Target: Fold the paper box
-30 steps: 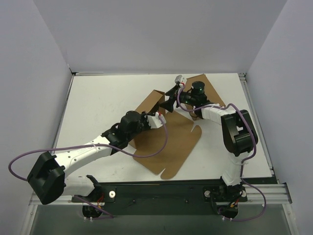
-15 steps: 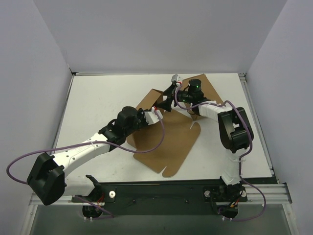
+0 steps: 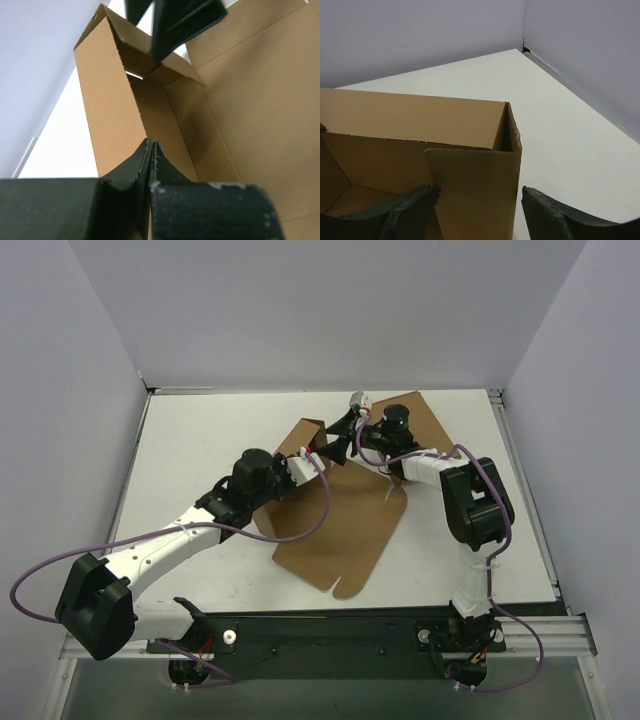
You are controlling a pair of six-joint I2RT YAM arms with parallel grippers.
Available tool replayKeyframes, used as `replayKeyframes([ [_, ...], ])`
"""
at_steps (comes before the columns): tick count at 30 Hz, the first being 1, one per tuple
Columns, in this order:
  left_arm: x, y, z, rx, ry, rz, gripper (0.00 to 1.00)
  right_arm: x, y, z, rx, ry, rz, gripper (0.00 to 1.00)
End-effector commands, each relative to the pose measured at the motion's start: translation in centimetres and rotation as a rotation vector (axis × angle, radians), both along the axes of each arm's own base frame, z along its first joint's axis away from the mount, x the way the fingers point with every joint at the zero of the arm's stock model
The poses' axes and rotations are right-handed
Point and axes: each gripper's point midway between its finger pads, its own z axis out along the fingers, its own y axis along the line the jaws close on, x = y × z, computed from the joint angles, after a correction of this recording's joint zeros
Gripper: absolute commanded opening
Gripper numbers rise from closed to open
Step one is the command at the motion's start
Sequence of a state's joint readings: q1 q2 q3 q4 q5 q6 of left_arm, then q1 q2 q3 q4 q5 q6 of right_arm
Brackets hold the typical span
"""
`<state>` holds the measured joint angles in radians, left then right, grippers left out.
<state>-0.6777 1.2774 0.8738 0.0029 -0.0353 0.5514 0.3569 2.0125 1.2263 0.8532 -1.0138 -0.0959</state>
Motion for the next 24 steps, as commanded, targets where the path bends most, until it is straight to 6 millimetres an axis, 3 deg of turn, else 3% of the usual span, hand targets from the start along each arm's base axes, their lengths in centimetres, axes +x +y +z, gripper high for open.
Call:
replayKeyframes([
  [1,0.5,0.6,0.6,-0.028,0.034,0.032,0.00,-0.9,0.2,3.3,0.098,-0.101,-0.033,0.70],
  [5,0.9,1.3,1.5,-0.051,0.019,0.049,0.00,-2.9,-0.5,2.3,0.042,-0.072,-0.122,0.69],
  [7,0.8,1.3,1.9,-0.067,0.029,0.032,0.00,-4.7,-0.9,1.8,-0.018,-0.060,-0.125,0.68],
  [8,0.7,1.1,2.3,-0.083,0.030,0.017,0.00,-5.6,-0.5,2.9,-0.017,-0.082,-0.127,0.68],
  [9,0.6,1.1,2.5,-0.090,0.035,0.011,0.00,-6.5,-0.9,1.8,-0.039,-0.045,-0.136,0.68],
  [10,0.4,1.2,2.9,-0.097,0.035,0.005,0.00,-7.1,-0.9,2.0,-0.043,-0.032,-0.147,0.68],
  [11,0.3,1.1,3.2,-0.106,0.034,-0.001,0.00,-7.4,-1.4,3.4,-0.038,-0.046,-0.194,0.69],
  [13,-0.2,0.8,3.6,-0.128,0.035,-0.024,0.00,-8.6,-2.4,2.8,-0.077,0.041,-0.254,0.72],
  [14,-0.3,0.7,3.8,-0.132,0.034,-0.031,0.00,-8.6,-3.4,4.5,-0.074,0.032,-0.329,0.72],
  [15,-0.3,0.6,4.2,-0.138,0.032,-0.038,0.00,-9.3,-4.3,3.5,-0.123,0.105,-0.375,0.74],
  [17,-0.4,0.5,3.8,-0.134,0.052,-0.044,0.00,-9.9,-5.8,5.5,-0.100,0.171,-0.474,0.74],
  [19,-0.5,0.2,3.6,-0.140,0.070,-0.056,0.00,-9.9,-8.3,4.6,-0.180,0.241,-0.605,0.77],
  [20,-0.5,0.2,3.5,-0.140,0.071,-0.057,0.00,-9.4,-8.6,5.6,-0.193,0.235,-0.638,0.77],
  [21,-0.5,0.1,3.5,-0.141,0.073,-0.058,0.00,-9.2,-9.9,4.5,-0.261,0.262,-0.695,0.77],
  [24,-0.4,0.2,3.3,-0.138,0.077,-0.048,0.00,-7.4,-10.2,4.0,-0.306,0.282,-0.757,0.74],
])
